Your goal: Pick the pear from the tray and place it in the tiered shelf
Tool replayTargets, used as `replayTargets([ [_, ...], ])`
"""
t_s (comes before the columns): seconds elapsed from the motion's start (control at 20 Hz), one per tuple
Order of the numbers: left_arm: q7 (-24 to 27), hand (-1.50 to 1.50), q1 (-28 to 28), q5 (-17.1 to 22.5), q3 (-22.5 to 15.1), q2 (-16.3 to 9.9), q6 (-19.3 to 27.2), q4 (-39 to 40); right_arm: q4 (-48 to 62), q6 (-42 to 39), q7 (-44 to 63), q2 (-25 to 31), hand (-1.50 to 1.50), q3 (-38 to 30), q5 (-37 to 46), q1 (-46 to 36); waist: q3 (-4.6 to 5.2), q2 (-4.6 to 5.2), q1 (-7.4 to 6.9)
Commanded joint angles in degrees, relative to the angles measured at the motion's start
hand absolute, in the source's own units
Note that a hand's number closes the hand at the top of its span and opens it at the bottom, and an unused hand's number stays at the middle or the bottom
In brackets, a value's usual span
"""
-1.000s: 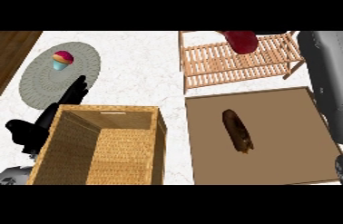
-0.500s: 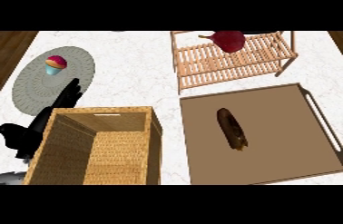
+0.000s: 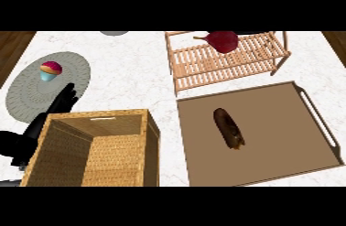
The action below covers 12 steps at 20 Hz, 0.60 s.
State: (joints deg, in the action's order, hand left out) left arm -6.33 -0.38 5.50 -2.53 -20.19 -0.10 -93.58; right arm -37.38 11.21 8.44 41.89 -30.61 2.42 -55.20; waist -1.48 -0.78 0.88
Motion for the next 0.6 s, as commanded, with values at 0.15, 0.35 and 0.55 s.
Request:
replayTargets([
  [0.15,-1.3,0.00,3.6,-2.4,-4.2,2.9,-0.3,5.8,0.8,-13.2,-6.3,8.0,-1.50,-3.9,-4.3,8.8,1.37,1.05,0.78],
  [0.35,1.0,0.00,3.0,-2.6,-3.9,3.6,-1.1,7.7,1.7,-17.5,-8.9,9.9,-1.50,-4.3,-5.0,10.7,1.43,1.25,0.18],
  [0.55,1.3,0.00,3.7,-4.0,-5.0,3.9,-1.4,6.8,3.6,-18.0,-8.9,11.7,-1.50,-3.9,-4.1,11.6,1.44,1.34,-0.78],
])
